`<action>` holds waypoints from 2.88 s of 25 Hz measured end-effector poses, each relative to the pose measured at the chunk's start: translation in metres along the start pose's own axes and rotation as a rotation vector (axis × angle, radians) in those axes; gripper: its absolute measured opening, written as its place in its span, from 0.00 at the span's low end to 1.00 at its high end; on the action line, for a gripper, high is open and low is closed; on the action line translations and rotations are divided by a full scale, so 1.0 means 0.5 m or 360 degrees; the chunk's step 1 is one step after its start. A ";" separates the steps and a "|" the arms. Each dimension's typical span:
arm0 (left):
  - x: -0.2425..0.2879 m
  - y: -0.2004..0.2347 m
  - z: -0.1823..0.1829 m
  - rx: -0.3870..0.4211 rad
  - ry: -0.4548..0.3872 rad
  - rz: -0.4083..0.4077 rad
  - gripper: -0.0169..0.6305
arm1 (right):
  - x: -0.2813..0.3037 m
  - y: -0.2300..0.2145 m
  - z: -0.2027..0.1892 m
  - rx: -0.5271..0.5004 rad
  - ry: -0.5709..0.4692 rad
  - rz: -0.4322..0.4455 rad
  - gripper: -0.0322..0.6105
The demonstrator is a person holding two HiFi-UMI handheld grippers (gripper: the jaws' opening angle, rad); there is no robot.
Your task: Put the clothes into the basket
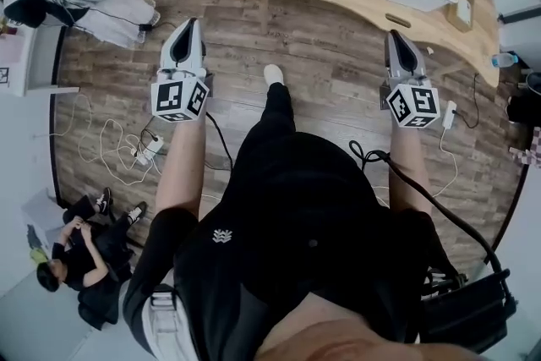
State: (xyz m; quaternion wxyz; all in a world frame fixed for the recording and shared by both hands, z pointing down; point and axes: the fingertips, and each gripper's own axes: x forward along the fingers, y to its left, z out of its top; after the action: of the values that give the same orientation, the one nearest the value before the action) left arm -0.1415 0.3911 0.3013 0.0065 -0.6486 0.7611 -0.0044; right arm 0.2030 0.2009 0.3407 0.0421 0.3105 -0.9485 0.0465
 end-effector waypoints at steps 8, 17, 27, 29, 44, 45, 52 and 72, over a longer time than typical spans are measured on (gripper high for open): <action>0.228 0.116 -0.017 0.0001 -0.0010 -0.0093 0.03 | 0.213 -0.045 0.033 -0.0026 0.0048 -0.0076 0.04; 0.433 0.280 -0.093 -0.0057 0.0083 -0.0085 0.03 | 0.536 -0.033 0.043 -0.0101 0.0190 0.0030 0.04; 0.614 0.383 -0.114 -0.0084 0.0126 -0.0150 0.03 | 0.791 0.039 0.044 -0.0129 0.0229 0.0216 0.04; 0.659 0.376 -0.120 -0.0099 0.0138 -0.0160 0.03 | 0.823 0.020 0.035 -0.0114 0.0251 0.0235 0.04; 0.749 0.343 -0.231 -0.0145 0.0267 -0.0006 0.03 | 0.981 0.046 -0.124 -0.0109 0.0473 0.0608 0.06; 0.752 0.343 -0.241 -0.0150 0.0273 0.0002 0.03 | 0.986 0.054 -0.138 -0.0116 0.0486 0.0634 0.06; 0.750 0.350 -0.287 -0.0178 0.0287 0.0054 0.03 | 1.018 0.083 -0.219 -0.0110 0.0563 0.0720 0.06; 0.759 0.361 -0.406 -0.0271 0.0396 0.0101 0.03 | 1.058 0.134 -0.414 -0.0162 0.0871 0.0871 0.74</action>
State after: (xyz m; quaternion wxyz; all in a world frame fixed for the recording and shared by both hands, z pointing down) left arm -0.3829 0.0447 0.5000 -0.1427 -0.6169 0.7738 -0.0199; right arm -0.2512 -0.0312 0.5994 0.2950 0.0196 -0.9510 0.0899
